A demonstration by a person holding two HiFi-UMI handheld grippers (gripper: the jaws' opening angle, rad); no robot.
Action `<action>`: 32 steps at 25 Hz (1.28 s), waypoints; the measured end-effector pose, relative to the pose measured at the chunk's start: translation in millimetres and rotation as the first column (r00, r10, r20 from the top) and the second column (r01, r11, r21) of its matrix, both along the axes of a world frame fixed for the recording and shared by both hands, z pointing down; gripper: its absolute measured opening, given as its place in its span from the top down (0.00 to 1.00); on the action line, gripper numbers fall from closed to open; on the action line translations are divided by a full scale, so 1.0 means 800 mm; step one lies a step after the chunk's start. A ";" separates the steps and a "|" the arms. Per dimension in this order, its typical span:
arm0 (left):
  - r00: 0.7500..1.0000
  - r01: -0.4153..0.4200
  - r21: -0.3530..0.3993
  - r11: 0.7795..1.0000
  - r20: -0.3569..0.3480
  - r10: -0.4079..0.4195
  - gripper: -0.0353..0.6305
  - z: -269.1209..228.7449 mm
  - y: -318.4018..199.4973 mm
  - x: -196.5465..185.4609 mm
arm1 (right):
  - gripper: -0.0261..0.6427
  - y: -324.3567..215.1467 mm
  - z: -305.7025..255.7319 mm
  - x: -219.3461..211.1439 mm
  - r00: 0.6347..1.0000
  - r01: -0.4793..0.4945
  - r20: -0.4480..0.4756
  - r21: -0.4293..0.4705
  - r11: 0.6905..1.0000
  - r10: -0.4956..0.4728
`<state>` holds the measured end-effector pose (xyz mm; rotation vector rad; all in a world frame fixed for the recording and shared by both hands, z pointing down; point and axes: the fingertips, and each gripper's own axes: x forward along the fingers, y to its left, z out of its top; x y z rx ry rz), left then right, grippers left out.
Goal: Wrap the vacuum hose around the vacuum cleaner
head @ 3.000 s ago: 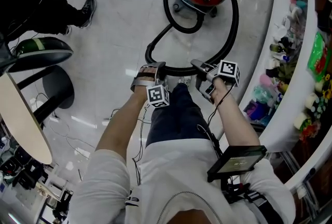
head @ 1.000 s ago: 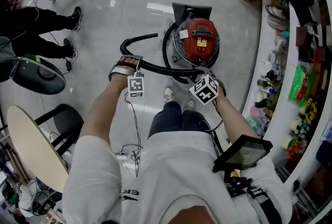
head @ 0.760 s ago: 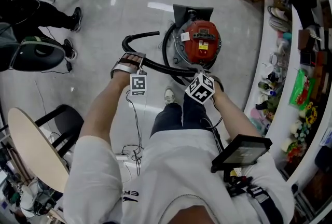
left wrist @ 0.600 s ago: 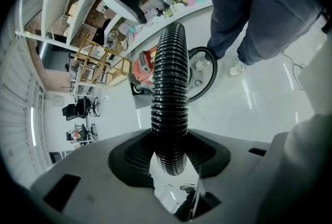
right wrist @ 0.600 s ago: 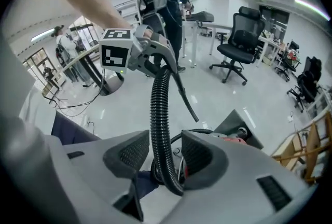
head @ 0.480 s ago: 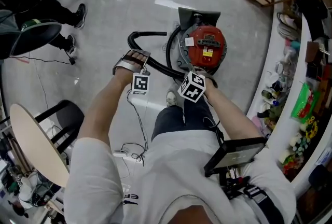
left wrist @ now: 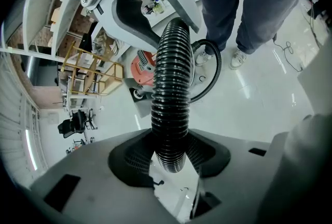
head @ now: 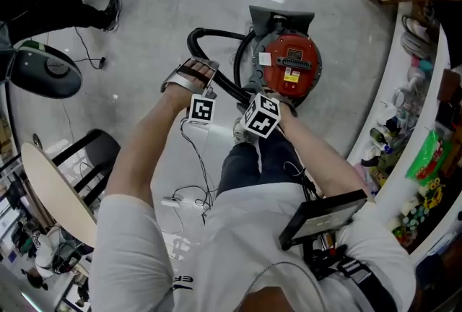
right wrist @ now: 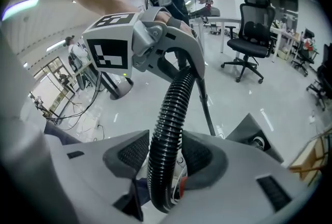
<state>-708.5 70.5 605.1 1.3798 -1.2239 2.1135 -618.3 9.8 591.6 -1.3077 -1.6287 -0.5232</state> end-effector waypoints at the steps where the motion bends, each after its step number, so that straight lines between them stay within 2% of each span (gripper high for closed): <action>1: 1.000 -0.009 -0.007 1.000 0.000 0.009 0.68 0.001 -0.004 -0.006 | 0.68 -0.001 0.002 -0.006 1.000 -0.011 -0.002 -0.001 1.000 0.011; 7: 0.995 -0.096 -0.080 0.992 -0.002 0.096 0.68 0.014 -0.022 -0.039 | 0.68 -0.009 0.021 -0.034 0.994 -0.098 -0.044 -0.017 0.995 0.098; 10: 0.992 -0.128 -0.097 0.987 0.008 0.129 0.68 0.012 -0.039 -0.056 | 0.68 -0.016 0.031 -0.044 0.983 -0.167 -0.085 -0.023 0.986 0.164; 16: 0.980 -0.194 -0.118 0.974 0.020 0.197 0.68 0.017 -0.074 -0.078 | 0.68 -0.034 0.047 -0.060 0.966 -0.232 -0.132 -0.043 0.972 0.224; 21: 0.978 -0.199 -0.113 0.973 0.039 0.205 0.68 0.025 -0.102 -0.105 | 0.68 -0.050 0.056 -0.077 0.915 -0.346 -0.240 -0.056 0.936 0.324; 25: 0.987 -0.141 -0.070 0.988 0.066 0.145 0.68 0.033 -0.125 -0.126 | 0.69 -0.064 0.054 -0.091 0.854 -0.459 -0.326 -0.108 0.882 0.405; 29: 0.996 -0.007 0.021 1.000 0.092 0.005 0.68 0.040 -0.144 -0.146 | 0.69 -0.082 0.055 -0.102 0.793 -0.544 -0.408 -0.138 0.828 0.453; 31: 0.991 0.108 0.098 0.989 0.067 -0.115 0.68 0.044 -0.152 -0.153 | 0.69 -0.091 0.056 -0.107 0.771 -0.568 -0.437 -0.147 0.810 0.462; 32: 0.982 0.183 0.139 0.973 0.028 -0.189 0.68 0.049 -0.155 -0.153 | 0.69 -0.095 0.057 -0.109 0.764 -0.576 -0.450 -0.151 0.803 0.463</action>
